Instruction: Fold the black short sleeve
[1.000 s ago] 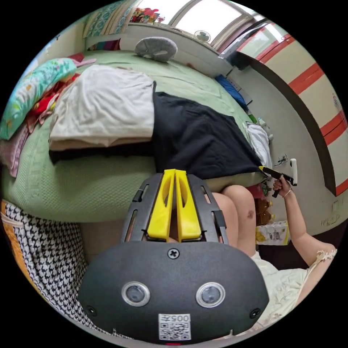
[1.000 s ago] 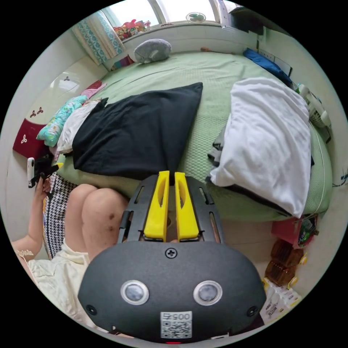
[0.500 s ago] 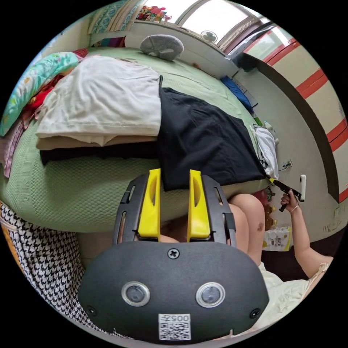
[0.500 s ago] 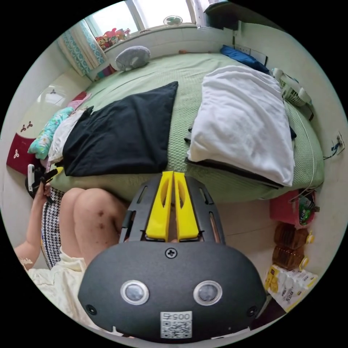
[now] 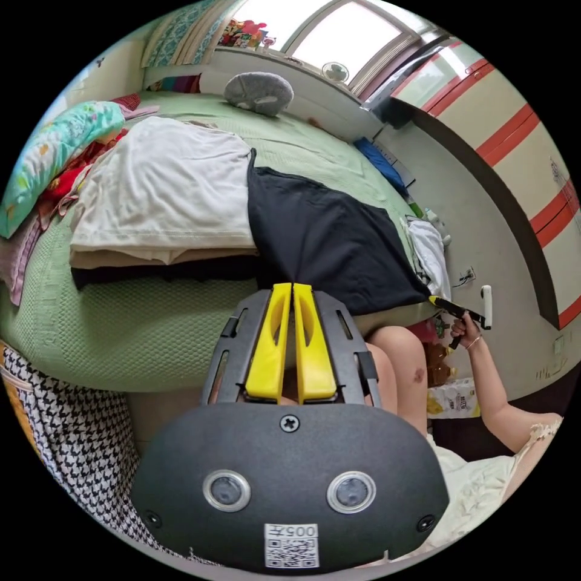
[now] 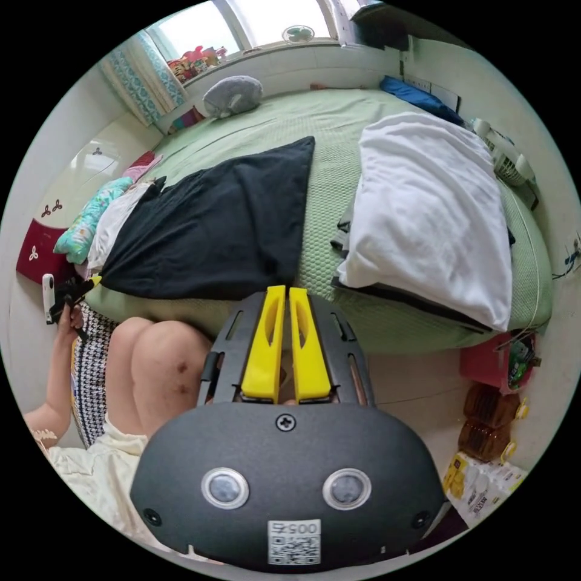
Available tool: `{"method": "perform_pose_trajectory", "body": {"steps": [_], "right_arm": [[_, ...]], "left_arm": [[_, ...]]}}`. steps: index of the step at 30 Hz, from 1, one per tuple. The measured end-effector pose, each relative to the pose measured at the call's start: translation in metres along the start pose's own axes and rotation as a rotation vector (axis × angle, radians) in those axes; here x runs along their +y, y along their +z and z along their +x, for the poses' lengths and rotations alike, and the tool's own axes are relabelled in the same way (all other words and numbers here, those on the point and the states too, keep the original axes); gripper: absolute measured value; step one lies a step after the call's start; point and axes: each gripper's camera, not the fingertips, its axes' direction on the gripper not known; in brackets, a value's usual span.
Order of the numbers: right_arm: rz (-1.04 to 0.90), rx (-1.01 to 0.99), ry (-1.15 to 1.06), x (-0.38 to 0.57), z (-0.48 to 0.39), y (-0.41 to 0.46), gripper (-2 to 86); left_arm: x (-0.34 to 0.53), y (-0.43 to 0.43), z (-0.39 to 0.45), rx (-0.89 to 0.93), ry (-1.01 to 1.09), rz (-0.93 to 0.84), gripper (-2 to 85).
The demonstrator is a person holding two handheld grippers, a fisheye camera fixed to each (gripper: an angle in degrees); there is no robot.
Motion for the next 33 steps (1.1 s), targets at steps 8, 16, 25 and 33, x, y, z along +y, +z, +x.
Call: {"method": "perform_pose_trajectory", "body": {"steps": [8, 16, 25, 33], "right_arm": [[-0.016, -0.027, 0.093, 0.053, 0.029, 0.008, -1.0], [0.022, 0.073, 0.054, 0.088, 0.016, -0.025, -0.9], [0.080, 0.075, 0.132, 0.157, 0.002, -0.054, -1.0], [0.059, 0.089, 0.160, 0.189, 0.025, -0.080, -1.0]], "left_arm": [[0.020, 0.032, 0.049, -0.026, -0.053, -0.091, 4.6], [-0.038, 0.059, 0.288, 0.157, 0.381, -0.080, 10.6], [-0.064, 0.195, 0.529, 0.151, 0.648, -0.222, 14.1], [-0.080, 0.275, 0.604, -0.069, 0.622, -0.295, 14.2]]}}
